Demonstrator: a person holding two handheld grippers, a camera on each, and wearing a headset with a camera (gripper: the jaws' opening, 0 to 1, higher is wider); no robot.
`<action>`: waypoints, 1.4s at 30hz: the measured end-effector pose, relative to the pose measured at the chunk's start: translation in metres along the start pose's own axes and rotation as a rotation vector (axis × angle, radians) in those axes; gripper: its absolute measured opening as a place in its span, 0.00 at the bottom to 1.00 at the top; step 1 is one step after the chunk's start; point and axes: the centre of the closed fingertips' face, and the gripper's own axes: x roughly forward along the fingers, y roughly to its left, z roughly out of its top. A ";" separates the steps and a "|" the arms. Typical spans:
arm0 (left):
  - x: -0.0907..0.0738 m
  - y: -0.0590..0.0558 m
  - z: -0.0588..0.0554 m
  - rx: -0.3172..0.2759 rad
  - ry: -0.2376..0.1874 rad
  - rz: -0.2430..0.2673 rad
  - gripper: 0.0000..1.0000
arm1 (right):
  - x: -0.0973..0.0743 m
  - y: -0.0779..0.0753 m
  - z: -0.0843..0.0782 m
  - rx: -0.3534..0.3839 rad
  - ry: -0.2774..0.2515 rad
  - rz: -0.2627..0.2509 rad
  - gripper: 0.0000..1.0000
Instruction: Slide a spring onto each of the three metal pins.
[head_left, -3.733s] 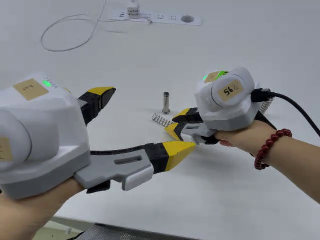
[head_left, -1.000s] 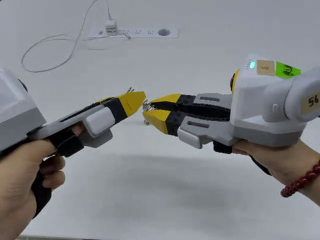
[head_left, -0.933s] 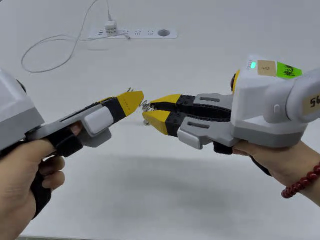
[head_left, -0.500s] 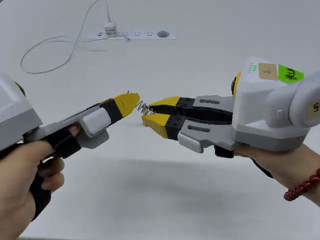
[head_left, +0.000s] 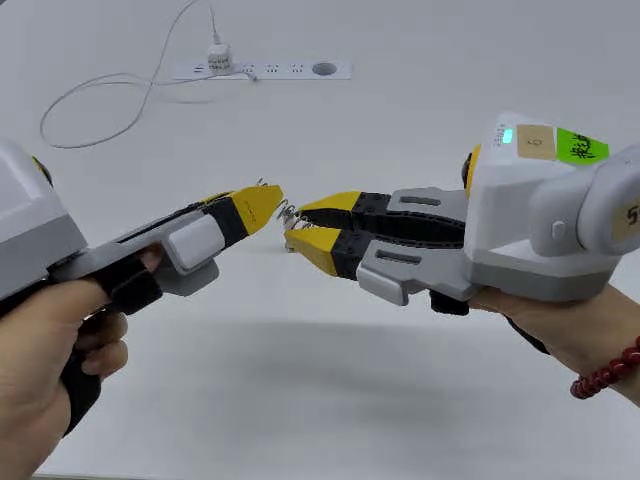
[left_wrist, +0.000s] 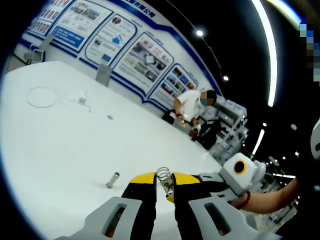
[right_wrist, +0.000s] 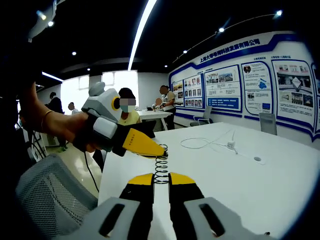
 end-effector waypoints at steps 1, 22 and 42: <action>0.000 0.000 0.000 0.004 0.001 0.000 0.12 | 0.000 0.000 0.000 -0.002 0.002 0.000 0.12; 0.002 0.000 0.005 0.220 0.013 0.037 0.10 | -0.003 -0.003 -0.004 0.039 0.027 -0.022 0.24; 0.017 0.006 0.010 0.565 0.038 0.096 0.10 | -0.014 -0.013 -0.018 0.119 0.092 -0.079 0.43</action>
